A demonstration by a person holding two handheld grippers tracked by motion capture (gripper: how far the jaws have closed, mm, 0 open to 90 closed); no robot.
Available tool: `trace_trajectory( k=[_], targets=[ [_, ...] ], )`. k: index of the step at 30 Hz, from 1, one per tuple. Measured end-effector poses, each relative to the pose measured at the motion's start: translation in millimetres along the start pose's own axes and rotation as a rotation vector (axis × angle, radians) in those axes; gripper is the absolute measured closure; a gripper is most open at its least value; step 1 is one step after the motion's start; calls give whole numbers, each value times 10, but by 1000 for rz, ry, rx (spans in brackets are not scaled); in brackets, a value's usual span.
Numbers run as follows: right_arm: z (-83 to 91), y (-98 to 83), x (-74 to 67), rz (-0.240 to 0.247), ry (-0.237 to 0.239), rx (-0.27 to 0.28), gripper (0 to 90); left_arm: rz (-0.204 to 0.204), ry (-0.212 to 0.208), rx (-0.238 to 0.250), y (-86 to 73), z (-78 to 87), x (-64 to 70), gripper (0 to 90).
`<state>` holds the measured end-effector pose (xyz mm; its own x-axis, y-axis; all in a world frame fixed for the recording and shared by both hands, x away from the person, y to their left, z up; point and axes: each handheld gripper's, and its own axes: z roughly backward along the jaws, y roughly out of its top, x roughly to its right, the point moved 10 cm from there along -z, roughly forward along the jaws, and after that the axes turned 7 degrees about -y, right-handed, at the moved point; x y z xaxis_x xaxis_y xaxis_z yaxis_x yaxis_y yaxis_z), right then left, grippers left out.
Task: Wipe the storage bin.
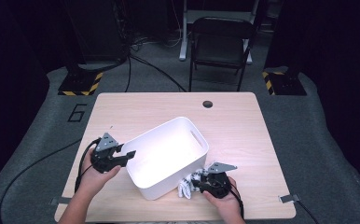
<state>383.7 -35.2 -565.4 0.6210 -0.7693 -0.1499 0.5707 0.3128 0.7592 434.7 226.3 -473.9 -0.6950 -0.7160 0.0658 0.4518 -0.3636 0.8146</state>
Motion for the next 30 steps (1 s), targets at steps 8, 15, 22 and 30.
trace_trajectory(
  k=[8, 15, 22, 30],
  targets=[
    [445, 498, -10, -9, -22, 224, 671, 5, 7, 0, 1, -2, 9, 530],
    [592, 640, -135, 62, -66, 288, 672, -2, 5, 9, 6, -12, 26, 533],
    [423, 499, -65, 59, -44, 237, 679, -6, 0, 13, 6, -13, 30, 530],
    [48, 87, 107, 20, -56, 23, 683, 7, -1, 26, 14, -23, 32, 528]
  ],
)
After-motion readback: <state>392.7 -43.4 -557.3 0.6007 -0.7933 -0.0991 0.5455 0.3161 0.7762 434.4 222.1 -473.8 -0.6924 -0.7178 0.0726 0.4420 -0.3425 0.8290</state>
